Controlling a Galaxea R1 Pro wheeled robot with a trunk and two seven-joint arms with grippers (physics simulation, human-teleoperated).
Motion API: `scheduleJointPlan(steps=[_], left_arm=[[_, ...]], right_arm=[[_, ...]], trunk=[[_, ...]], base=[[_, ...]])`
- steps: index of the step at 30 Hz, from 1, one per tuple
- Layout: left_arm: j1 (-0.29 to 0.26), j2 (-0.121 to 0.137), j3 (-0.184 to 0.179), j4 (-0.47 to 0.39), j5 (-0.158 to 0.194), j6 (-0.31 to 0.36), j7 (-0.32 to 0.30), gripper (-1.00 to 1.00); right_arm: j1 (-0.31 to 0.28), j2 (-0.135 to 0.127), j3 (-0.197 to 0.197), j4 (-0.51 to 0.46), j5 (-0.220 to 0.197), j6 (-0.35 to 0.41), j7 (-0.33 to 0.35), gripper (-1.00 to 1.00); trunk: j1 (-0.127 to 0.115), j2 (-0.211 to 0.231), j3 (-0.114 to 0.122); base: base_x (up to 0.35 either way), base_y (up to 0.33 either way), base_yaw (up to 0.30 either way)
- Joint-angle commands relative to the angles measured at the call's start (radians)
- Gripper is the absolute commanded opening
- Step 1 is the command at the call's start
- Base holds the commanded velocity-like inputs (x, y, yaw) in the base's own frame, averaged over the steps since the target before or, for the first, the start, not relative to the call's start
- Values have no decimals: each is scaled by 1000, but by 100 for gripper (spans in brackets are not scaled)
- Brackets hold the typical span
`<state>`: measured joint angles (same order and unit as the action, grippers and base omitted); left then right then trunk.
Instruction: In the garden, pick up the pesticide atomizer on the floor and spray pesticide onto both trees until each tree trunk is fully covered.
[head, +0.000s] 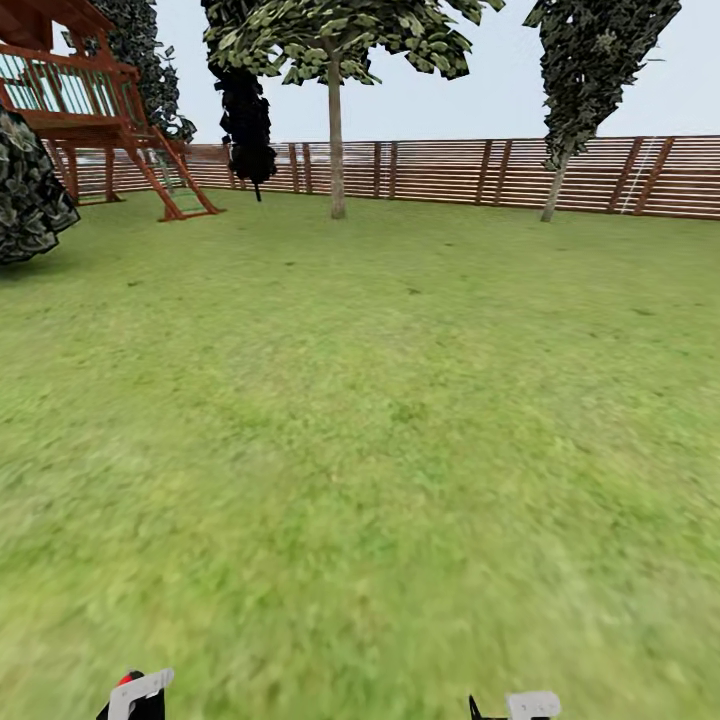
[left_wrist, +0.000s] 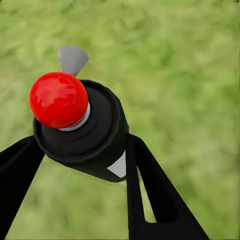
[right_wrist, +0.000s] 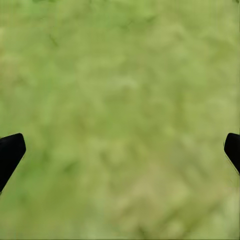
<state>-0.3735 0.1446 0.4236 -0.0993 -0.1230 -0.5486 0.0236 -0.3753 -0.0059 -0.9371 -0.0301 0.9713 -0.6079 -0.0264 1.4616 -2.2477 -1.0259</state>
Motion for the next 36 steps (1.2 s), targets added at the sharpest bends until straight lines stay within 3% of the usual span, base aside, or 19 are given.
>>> scheduleJointPlan(steps=[1,36], left_arm=[[-1,0,7,1,-10,-4,2,-100],[-1,0,7,1,-10,-4,2,-100]], right_arm=[[-1,0,-8,1,10,-3,-3,100],[-1,0,-8,1,10,-3,-3,100]], trunk=[[0,0,-1],[0,0,-1]], base=[[338,0,0],[338,0,0]])
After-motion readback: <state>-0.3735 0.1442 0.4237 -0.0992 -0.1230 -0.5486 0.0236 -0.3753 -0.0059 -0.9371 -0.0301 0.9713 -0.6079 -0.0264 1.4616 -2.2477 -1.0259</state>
